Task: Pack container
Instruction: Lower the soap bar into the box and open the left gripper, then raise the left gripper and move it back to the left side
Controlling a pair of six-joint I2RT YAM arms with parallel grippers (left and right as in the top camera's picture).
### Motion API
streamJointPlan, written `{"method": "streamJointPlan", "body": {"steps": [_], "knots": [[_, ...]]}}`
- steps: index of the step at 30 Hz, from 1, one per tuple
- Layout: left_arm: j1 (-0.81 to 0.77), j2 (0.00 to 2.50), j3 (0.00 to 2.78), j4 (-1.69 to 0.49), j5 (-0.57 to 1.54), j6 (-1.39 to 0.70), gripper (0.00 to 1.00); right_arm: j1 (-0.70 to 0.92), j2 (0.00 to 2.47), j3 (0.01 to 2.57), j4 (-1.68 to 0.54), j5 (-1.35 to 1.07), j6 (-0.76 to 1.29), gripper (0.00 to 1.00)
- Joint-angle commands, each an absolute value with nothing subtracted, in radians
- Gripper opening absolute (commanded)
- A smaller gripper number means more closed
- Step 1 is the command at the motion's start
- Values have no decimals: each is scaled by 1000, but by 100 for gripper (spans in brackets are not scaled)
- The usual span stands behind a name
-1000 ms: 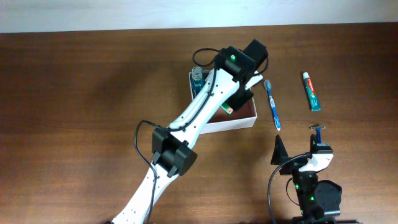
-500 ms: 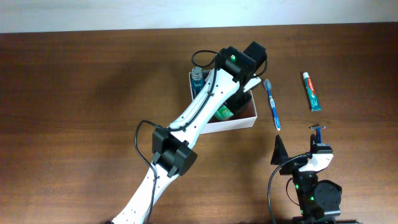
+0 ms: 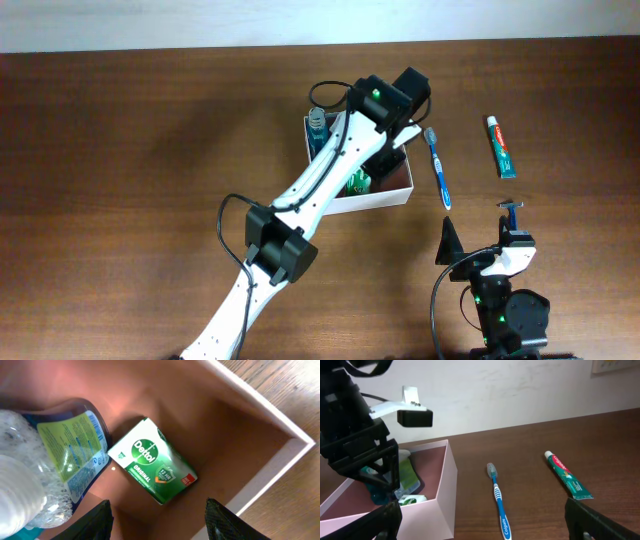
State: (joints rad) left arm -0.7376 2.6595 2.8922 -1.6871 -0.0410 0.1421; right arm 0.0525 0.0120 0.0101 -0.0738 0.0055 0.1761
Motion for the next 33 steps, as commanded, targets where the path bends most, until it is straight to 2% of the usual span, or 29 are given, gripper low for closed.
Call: {"method": "streamJointPlan", "body": {"steps": [1, 11, 12, 15, 24, 33], "knots": [[-770, 2619, 2987, -1687, -40, 148, 60, 59, 4, 6, -80, 4, 173, 98], [-823, 2440, 3139, -1687, -66, 115, 62, 59, 4, 6, -80, 4, 173, 98], [-817, 2423, 3139, -1687, -88, 88, 66, 59, 4, 6, -80, 4, 173, 98], [-784, 2371, 3138, -1687, -144, 18, 99, 59, 4, 6, -80, 4, 173, 98], [-510, 2271, 3137, -1687, -180, -144, 99, 59, 4, 6, -80, 4, 173, 98], [-228, 2269, 3075, -1687, -94, -169, 99, 59, 4, 6, -80, 4, 173, 98]]}}
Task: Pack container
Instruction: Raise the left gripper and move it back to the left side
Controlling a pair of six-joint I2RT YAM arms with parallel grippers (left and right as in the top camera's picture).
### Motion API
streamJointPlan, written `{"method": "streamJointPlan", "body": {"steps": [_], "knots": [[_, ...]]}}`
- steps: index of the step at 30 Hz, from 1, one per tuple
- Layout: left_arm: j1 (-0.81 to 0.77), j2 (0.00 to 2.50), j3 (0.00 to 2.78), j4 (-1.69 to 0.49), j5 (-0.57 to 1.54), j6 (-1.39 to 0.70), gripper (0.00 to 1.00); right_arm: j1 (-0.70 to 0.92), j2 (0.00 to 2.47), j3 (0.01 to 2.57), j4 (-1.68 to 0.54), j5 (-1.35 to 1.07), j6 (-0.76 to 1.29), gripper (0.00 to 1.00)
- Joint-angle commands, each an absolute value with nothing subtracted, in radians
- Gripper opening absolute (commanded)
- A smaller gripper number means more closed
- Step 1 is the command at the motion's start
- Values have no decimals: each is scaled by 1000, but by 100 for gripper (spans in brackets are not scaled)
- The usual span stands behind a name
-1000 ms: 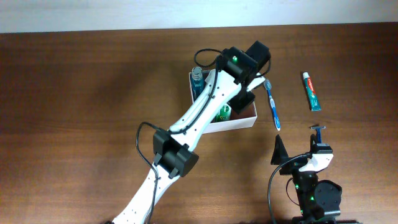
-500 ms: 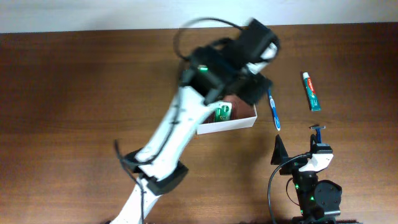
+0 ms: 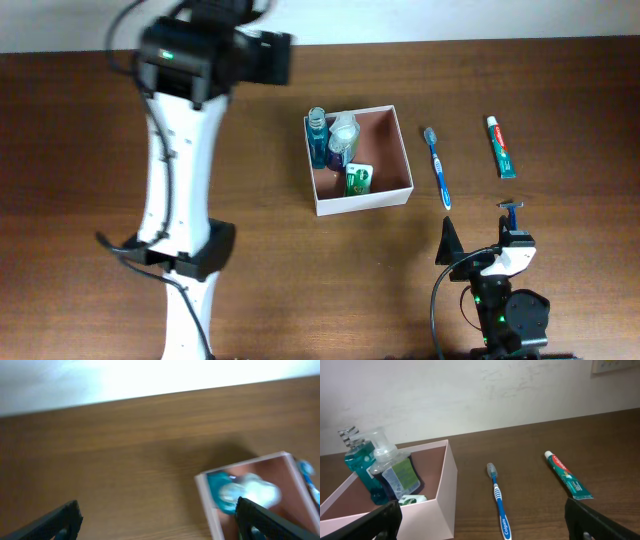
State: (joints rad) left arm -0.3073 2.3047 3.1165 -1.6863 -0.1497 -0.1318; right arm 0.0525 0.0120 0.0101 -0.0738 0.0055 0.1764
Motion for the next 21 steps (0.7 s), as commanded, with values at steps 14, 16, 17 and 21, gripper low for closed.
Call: {"method": "streamJointPlan", "body": {"steps": [14, 16, 17, 21], "knots": [[-74, 2269, 2718, -1687, -44, -168, 99, 59, 7, 6, -71, -115, 302, 99], [-74, 2269, 2680, -1684, -44, -168, 99, 59, 7, 6, -64, -144, 380, 98], [-74, 2269, 2671, -1684, -44, -168, 99, 59, 7, 6, -64, -147, 403, 98], [-76, 2269, 2658, -1684, -44, -168, 99, 59, 7, 6, -6, -231, 447, 98]]}}
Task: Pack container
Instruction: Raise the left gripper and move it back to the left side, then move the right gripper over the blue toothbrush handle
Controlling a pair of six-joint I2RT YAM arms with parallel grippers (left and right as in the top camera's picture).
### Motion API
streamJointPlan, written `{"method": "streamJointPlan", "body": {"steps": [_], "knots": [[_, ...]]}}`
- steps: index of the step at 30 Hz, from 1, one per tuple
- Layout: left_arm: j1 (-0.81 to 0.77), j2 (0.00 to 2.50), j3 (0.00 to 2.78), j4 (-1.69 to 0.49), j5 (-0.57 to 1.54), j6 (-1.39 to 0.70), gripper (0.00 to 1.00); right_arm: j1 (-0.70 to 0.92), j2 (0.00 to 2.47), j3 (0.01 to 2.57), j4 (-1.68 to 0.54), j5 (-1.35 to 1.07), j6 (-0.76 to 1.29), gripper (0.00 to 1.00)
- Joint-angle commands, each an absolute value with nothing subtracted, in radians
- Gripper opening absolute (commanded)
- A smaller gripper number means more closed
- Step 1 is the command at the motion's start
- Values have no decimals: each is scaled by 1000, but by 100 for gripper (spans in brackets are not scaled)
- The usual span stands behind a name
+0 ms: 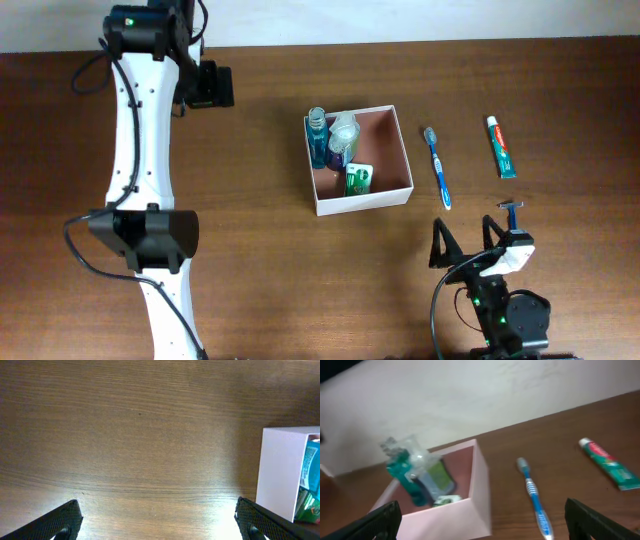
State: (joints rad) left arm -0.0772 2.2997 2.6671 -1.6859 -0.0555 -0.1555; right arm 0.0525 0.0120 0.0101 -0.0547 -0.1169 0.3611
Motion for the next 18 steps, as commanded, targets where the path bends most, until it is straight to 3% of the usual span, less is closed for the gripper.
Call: {"method": "streamJointPlan", "body": {"steps": [1, 5, 10, 18], "knots": [[-76, 2269, 2658, -1685, -44, -168, 99, 59, 7, 18, 60, -279, 447, 98], [-76, 2269, 2658, -1684, -44, -168, 99, 59, 11, 117, 68, -276, 381, 98], [-76, 2269, 2658, -1684, -44, -168, 99, 59, 110, 361, -128, -93, 261, 98], [-76, 2269, 2658, -1684, -44, -168, 99, 57, 638, 872, -566, 88, 104, 98]]}}
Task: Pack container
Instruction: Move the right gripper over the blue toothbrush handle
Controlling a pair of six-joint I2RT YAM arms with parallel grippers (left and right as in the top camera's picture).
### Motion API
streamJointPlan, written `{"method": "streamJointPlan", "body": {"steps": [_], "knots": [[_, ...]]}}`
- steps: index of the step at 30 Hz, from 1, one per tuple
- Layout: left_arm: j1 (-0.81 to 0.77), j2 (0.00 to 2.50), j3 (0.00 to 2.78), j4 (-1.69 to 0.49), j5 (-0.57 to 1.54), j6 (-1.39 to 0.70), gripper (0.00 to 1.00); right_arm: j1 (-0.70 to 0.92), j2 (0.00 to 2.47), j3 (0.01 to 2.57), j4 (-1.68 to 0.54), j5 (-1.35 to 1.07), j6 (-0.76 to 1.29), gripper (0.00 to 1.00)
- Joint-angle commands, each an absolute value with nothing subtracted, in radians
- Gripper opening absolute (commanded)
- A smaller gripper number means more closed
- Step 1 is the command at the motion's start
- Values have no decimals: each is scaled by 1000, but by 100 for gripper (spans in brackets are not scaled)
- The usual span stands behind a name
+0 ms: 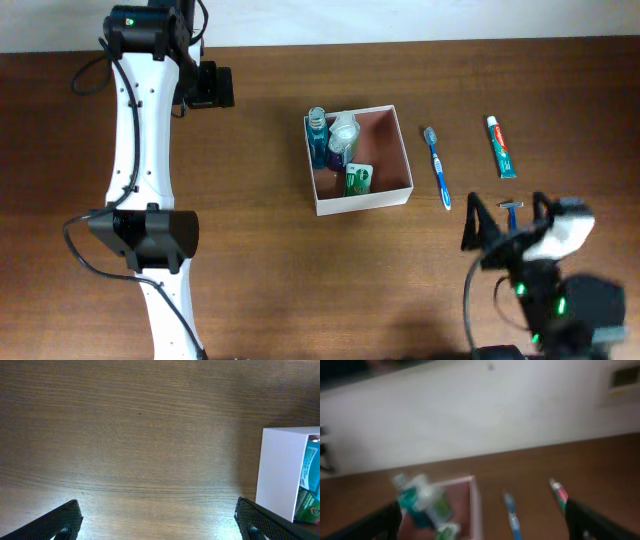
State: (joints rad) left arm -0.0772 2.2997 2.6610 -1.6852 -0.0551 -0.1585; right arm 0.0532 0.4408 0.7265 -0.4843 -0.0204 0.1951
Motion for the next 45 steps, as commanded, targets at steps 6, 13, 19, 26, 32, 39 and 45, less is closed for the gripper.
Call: {"method": "streamJointPlan", "body": {"steps": [6, 13, 19, 26, 32, 39, 45], "knots": [[-75, 2269, 2658, -1684, -44, -168, 99, 57, 1137, 1295, -957, 117, 104, 98], [-76, 2269, 2658, -1684, -44, -168, 99, 57, 1575, 1564, -1128, 117, 74, 98], [-76, 2269, 2658, -1684, -44, -168, 99, 57, 1760, 1576, -1126, 112, -48, 98], [-76, 2269, 2658, -1684, -44, -168, 99, 57, 1865, 1575, -1090, 101, -49, 99], [-76, 2269, 2658, -1684, -44, -168, 99, 57, 1908, 1574, -1032, 47, -85, 98], [-76, 2269, 2658, -1684, -44, -168, 99, 36, 1963, 1571, -1015, 19, -165, 99], [-76, 2269, 2658, -1684, -44, -168, 99, -1, 2025, 1571, -1015, -53, -170, 99]]}}
